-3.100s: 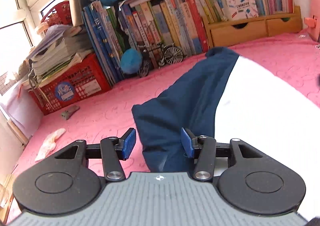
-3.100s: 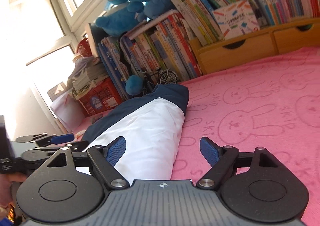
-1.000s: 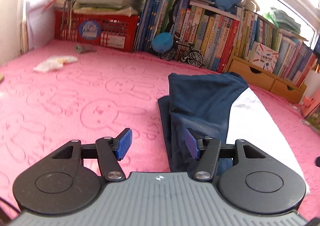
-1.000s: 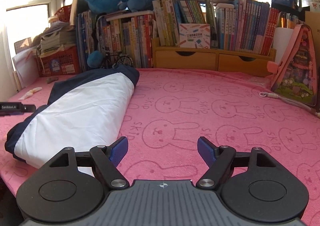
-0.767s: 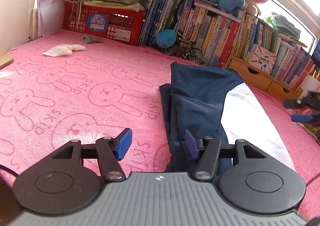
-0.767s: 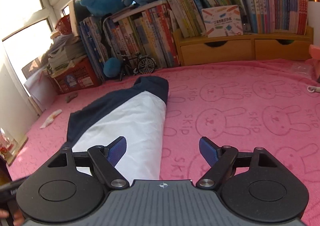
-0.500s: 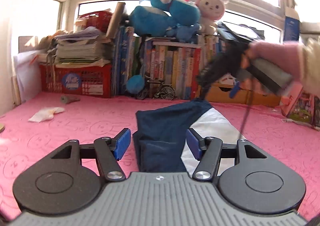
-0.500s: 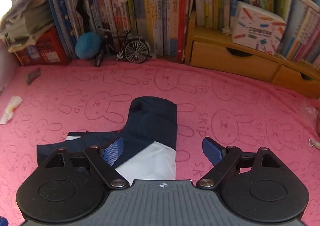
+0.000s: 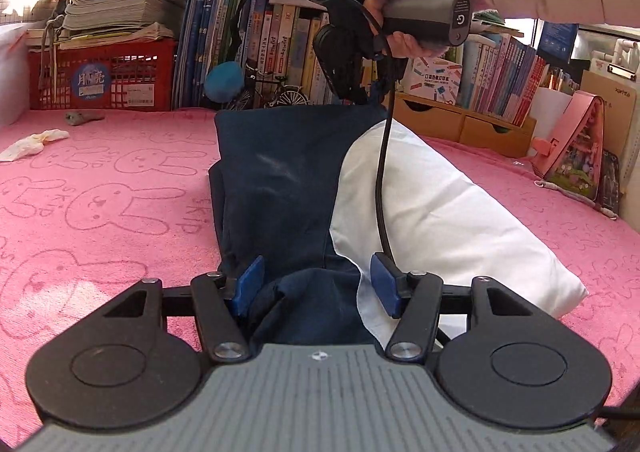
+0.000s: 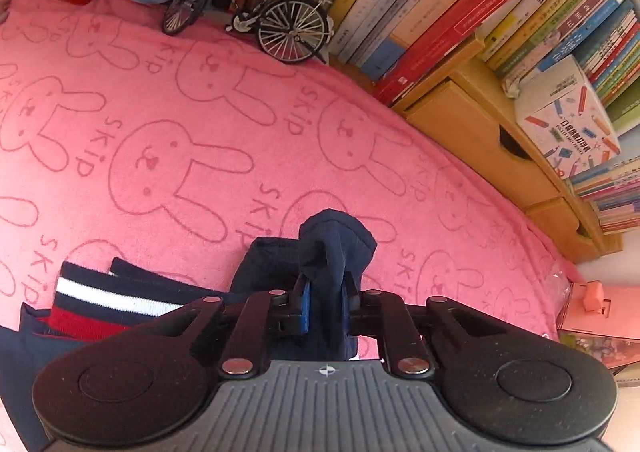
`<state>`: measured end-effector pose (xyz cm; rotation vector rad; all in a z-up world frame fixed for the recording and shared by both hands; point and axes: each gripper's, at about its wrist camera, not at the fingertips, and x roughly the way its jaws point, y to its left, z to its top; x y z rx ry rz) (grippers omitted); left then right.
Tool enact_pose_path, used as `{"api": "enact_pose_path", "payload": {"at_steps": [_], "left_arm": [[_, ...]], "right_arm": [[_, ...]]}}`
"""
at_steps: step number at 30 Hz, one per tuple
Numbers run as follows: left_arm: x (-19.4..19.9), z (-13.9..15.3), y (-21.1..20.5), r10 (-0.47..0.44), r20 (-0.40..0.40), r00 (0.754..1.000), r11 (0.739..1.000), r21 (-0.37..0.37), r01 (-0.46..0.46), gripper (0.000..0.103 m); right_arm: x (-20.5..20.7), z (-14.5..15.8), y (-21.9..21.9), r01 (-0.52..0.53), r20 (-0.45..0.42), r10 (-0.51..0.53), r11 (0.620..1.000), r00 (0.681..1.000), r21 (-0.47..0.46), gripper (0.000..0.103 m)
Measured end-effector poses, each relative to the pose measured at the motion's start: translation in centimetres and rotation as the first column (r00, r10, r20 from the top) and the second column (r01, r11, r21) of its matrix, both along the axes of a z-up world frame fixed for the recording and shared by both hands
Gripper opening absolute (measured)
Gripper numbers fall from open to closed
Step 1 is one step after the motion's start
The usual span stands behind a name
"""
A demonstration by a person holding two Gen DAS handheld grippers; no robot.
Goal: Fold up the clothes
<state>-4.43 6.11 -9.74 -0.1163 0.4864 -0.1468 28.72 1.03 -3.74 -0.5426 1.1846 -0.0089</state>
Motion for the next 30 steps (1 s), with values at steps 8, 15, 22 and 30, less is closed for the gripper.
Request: {"api": "enact_pose_path", "payload": {"at_steps": [8,15,22,30], "left_arm": [[-0.4,-0.3,-0.3,-0.008,0.013,1.0,1.0,0.014,0.008,0.058],[-0.6,-0.5,-0.7,-0.009,0.025,1.0,1.0,0.022,0.008,0.058],[-0.8,-0.6,-0.9,-0.014,0.031,0.999,0.999,0.033,0.013,0.058],[-0.9,0.5,2.3,-0.037,-0.007,0.999,0.991,-0.132,0.036,0.057]], "right_arm": [[1.0,3.9,-1.6,0.001,0.188,-0.029,0.989,0.982,0.148,0.014],[-1.2,3.7,-0.1,-0.077,0.063,0.074,0.995,0.995,0.058,0.078],[-0.3,0.4,1.1,0.007,0.076,-0.008,1.0,0.997,0.012,0.014],[-2.3,8.9,-3.9,-0.225,0.383,0.067,0.894,0.921,0.387,0.077]]}}
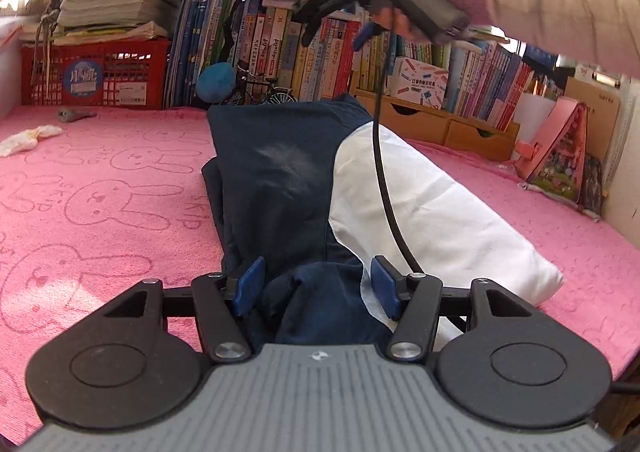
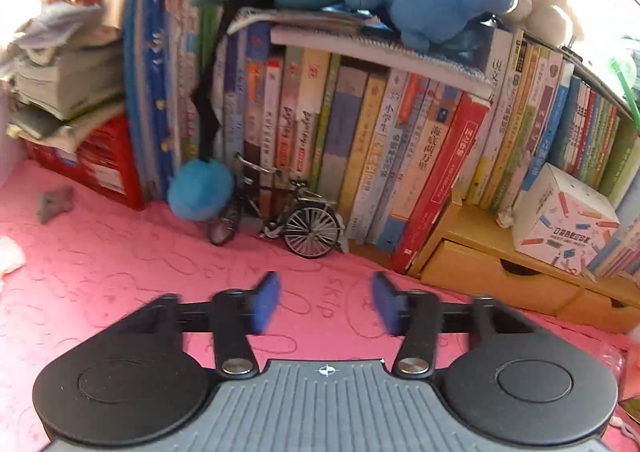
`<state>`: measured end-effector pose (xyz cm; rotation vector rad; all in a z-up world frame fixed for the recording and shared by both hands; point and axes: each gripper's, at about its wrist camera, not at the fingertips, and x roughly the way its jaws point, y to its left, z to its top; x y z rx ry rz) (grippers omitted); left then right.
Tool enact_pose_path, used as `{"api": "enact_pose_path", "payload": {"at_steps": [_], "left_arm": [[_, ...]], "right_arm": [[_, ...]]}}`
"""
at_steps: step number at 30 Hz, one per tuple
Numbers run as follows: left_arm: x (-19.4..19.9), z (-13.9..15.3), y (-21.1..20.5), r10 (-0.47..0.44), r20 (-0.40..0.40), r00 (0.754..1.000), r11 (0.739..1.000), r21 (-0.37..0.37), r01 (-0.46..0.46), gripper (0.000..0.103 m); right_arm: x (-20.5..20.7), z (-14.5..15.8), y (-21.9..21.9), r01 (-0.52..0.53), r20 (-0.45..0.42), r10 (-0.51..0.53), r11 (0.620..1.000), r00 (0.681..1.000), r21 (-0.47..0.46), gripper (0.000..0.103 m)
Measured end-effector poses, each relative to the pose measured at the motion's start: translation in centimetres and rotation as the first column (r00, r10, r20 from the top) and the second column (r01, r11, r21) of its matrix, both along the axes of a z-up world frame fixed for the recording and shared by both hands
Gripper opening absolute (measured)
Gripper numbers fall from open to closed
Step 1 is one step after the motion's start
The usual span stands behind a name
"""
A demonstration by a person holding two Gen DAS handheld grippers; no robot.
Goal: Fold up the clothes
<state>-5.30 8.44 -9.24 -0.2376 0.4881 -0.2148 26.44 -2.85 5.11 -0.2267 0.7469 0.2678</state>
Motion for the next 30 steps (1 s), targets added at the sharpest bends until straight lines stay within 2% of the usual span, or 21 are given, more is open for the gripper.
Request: {"api": "enact_pose_path", "payload": {"at_steps": [3,6,9,12,14,17,19,21,23,25,27,29,30], "left_arm": [[0.4,0.8,3.2,0.026,-0.033,0.999,0.986,-0.164,-0.031,0.059],[1.4,1.5,6.5,0.067,-0.058,0.996,0.95,-0.303,-0.082,0.066],[3.5,1.9,9.1,0.098,-0.096,0.991,0.92,-0.37,-0.127,0.07],[7.0,1.1,10.7,0.023,-0.175,0.984,0.868,-0.485,-0.106,0.076],[9.2,0.1,10.5,-0.028,-0.24,0.97,0.84,-0.531,-0.107,0.076],[12.0,-1.2,9.5,-0.057,-0.312,0.948,0.839,-0.53,-0.124,0.077],[13.4,-2.0,8.7,-0.051,-0.344,0.937,0.852,-0.505,-0.139,0.066],[14.0,-2.1,8.0,-0.036,-0.353,0.935,0.867,-0.477,-0.146,0.043],[14.3,-2.0,7.4,-0.035,-0.345,0.938,0.888,-0.441,-0.13,0.037],[14.6,-1.7,7.0,-0.035,-0.338,0.94,0.907,-0.407,-0.112,0.034],[15.1,-1.3,7.0,-0.041,-0.334,0.942,0.912,-0.398,-0.101,0.029],[15.8,-0.7,7.2,-0.042,-0.325,0.945,0.914,-0.395,-0.095,0.026],[16.4,-0.4,7.2,-0.04,-0.318,0.947,0.915,-0.392,-0.093,0.025]], "right_arm": [[-2.8,0.4,-4.5,-0.133,-0.017,0.135,0.987,0.991,0.094,0.08],[-5.5,-1.5,-9.9,-0.135,-0.098,0.153,0.976,0.983,0.173,0.082],[-8.5,-4.3,-15.2,-0.09,-0.186,0.138,0.965,0.973,0.247,0.082],[-11.4,-7.0,-19.2,-0.064,-0.246,0.148,0.946,0.958,0.318,0.084],[-12.9,-9.0,-21.0,-0.06,-0.28,0.175,0.925,0.944,0.376,0.086],[-13.5,-11.1,-21.4,-0.069,-0.287,0.22,0.887,0.932,0.456,0.086],[-13.4,-12.1,-21.1,-0.083,-0.28,0.259,0.853,0.925,0.515,0.086],[-12.8,-12.6,-20.4,-0.095,-0.269,0.29,0.822,0.919,0.562,0.086],[-12.1,-13.1,-19.3,-0.111,-0.266,0.321,0.802,0.909,0.587,0.085],[-11.8,-13.6,-18.0,-0.115,-0.26,0.321,0.802,0.911,0.587,0.071],[-11.6,-13.8,-17.1,-0.121,-0.242,0.314,0.804,0.918,0.582,0.07],[-11.1,-13.7,-17.1,-0.11,-0.227,0.3,0.794,0.927,0.598,0.061],[-10.7,-13.6,-17.4,-0.089,-0.228,0.285,0.784,0.931,0.614,0.054]]}}
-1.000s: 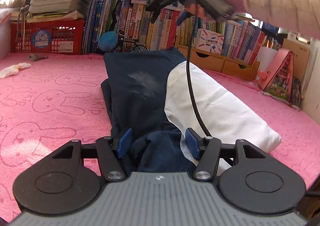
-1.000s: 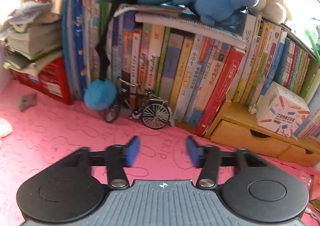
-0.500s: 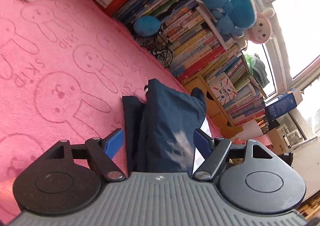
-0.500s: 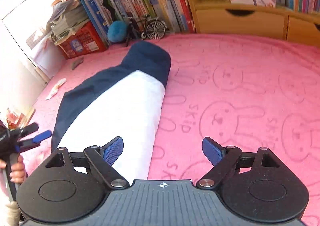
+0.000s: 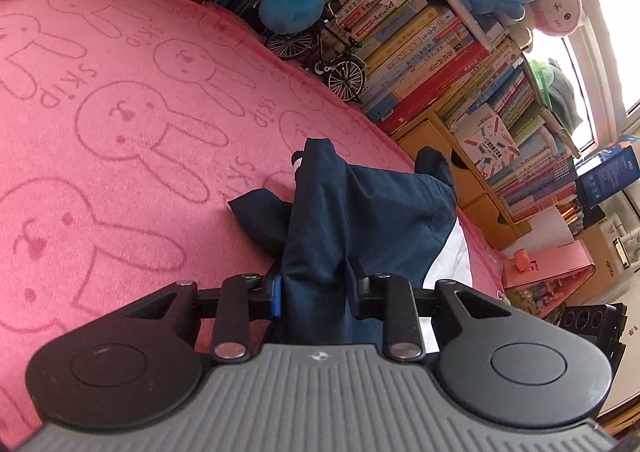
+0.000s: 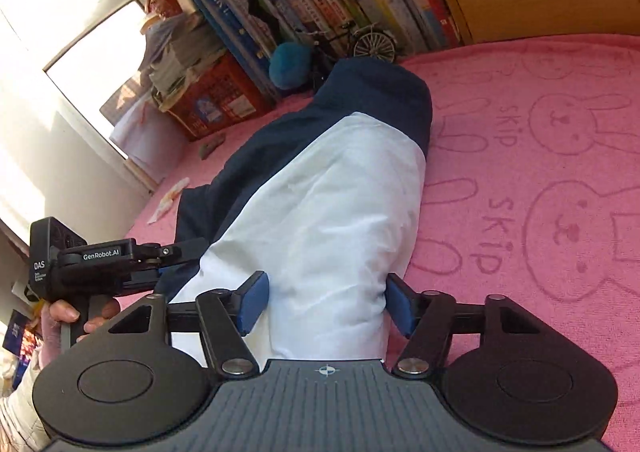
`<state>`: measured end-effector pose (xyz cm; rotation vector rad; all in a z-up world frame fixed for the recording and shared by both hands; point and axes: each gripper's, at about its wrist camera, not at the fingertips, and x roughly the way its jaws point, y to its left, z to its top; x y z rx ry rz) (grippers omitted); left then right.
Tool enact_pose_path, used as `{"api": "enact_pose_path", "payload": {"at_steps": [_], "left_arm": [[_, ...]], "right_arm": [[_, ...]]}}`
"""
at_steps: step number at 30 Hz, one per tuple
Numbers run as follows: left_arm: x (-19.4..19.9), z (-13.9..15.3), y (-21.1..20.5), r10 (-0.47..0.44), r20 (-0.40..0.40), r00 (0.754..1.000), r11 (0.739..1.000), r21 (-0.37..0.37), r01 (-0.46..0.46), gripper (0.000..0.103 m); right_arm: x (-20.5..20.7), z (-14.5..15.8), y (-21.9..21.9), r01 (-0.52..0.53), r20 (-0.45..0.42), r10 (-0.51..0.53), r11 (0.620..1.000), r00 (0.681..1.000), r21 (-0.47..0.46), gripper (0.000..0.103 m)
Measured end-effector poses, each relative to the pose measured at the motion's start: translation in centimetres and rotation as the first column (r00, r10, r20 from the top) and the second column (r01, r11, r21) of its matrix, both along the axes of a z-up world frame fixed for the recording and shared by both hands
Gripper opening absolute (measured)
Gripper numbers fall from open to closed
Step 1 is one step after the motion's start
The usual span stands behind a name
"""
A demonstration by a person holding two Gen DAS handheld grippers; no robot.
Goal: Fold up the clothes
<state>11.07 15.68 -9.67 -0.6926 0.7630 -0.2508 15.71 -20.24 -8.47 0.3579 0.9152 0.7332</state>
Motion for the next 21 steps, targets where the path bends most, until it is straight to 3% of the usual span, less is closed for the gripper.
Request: {"api": "enact_pose_path", "payload": {"at_steps": [5,11,17,21], "left_arm": [[3.9,1.4,-1.1,0.02,0.03,0.999,0.998,0.061,-0.022,0.024],[4.7,2.3,-4.7,-0.006,0.061,0.998,0.938,0.345,-0.015,0.032],[4.0,2.8,-4.8,0.001,0.083,0.997,0.913,0.405,-0.035,0.035],[3.0,3.8,-5.4,0.0,0.121,0.993,0.874,0.482,-0.059,0.034]], "right_arm": [[2.8,0.7,-0.8,0.064,-0.004,-0.064,0.998,0.998,0.028,0.049],[4.9,0.2,-0.4,0.102,0.006,-0.102,0.995,0.995,-0.018,0.053],[3.2,0.9,-0.4,0.093,0.07,-0.088,0.992,0.994,-0.081,0.055],[2.1,2.0,-0.6,0.096,0.116,-0.08,0.986,0.99,-0.137,0.056]]}}
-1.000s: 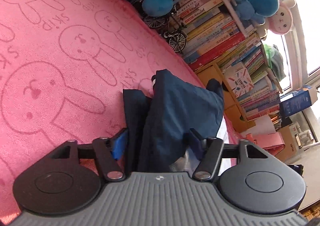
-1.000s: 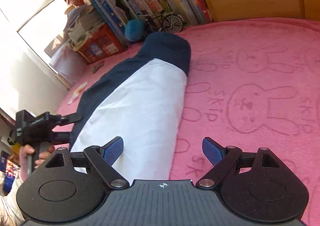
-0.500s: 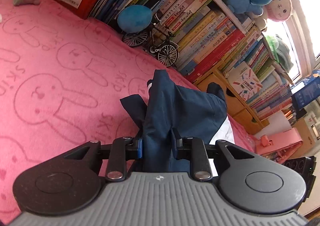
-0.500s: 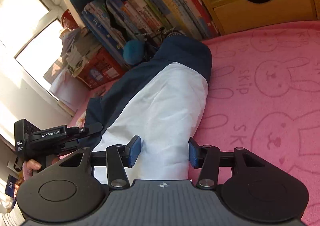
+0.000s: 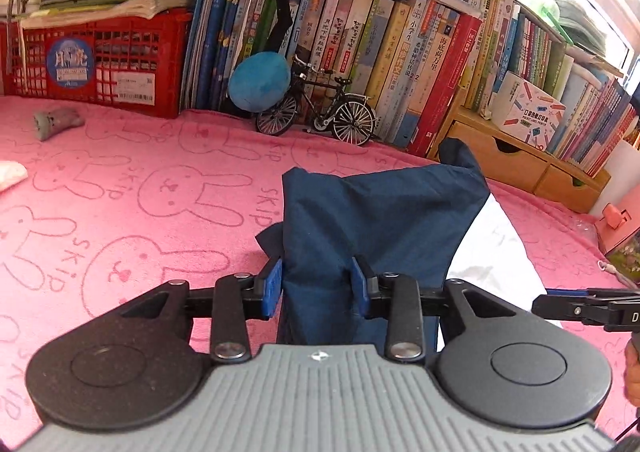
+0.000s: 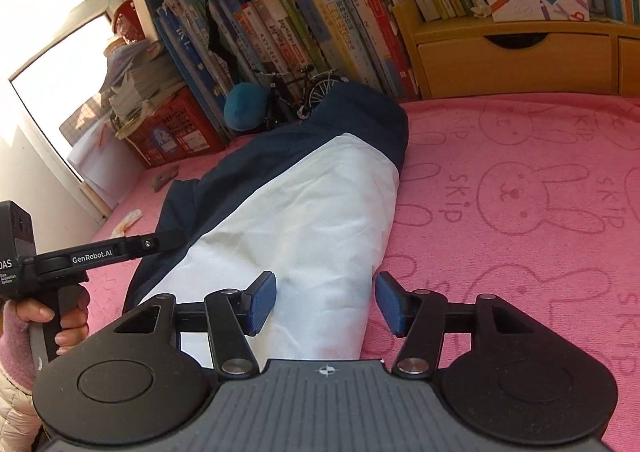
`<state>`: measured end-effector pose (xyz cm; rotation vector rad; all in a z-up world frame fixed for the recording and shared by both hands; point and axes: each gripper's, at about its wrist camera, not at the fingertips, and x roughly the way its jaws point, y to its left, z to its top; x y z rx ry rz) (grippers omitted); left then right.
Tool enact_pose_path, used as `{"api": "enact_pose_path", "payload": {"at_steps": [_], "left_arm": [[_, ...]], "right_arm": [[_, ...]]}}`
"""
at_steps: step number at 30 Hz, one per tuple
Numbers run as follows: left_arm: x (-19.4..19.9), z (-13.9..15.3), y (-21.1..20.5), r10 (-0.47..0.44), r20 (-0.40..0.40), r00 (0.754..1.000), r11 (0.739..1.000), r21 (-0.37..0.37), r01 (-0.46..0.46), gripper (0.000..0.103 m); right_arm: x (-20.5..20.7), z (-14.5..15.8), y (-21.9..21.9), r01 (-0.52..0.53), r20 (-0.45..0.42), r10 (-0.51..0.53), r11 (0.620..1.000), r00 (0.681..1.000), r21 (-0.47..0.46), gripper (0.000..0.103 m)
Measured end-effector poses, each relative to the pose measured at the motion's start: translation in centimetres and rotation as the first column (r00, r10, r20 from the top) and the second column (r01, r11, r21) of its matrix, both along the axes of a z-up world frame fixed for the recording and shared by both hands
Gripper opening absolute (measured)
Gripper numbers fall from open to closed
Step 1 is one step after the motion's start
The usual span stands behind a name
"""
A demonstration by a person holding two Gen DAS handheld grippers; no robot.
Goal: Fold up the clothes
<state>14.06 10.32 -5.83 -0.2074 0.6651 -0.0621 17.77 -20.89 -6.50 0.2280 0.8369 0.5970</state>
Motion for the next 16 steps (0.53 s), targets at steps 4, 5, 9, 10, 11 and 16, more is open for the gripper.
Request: {"api": "enact_pose_path", "payload": {"at_steps": [4,5,9,10,11,16], "left_arm": [[-1.0,0.7,-0.2,0.004,0.019,1.0,0.999,0.051,-0.005,0.035],[-1.3,0.9,-0.2,0.006,0.022,1.0,0.998,0.058,-0.007,0.035],[-2.6,1.5,-0.2,0.008,0.032,0.999,0.997,0.082,-0.01,0.039],[-3.1,1.6,-0.3,0.005,0.035,0.999,0.996,0.087,-0.008,0.04],[-3.6,1.8,-0.3,0.004,0.039,0.999,0.996,0.092,-0.008,0.041],[-6.9,2.4,-1.5,-0.002,0.069,0.998,0.99,0.138,-0.007,0.046]], "right_arm": [[-1.3,0.9,0.0,-0.005,0.033,0.007,0.999,0.999,-0.052,0.057],[-1.7,1.1,0.0,-0.005,0.04,0.008,0.998,0.999,-0.062,0.058],[-3.2,1.8,0.0,-0.009,0.066,0.015,0.996,0.998,-0.09,0.061],[-3.6,1.9,0.1,-0.012,0.074,0.019,0.995,0.997,-0.096,0.061],[-4.0,2.1,0.1,-0.014,0.081,0.023,0.994,0.996,-0.104,0.062],[-7.2,3.0,1.2,-0.027,0.16,0.06,0.98,0.985,-0.196,0.066]]}}
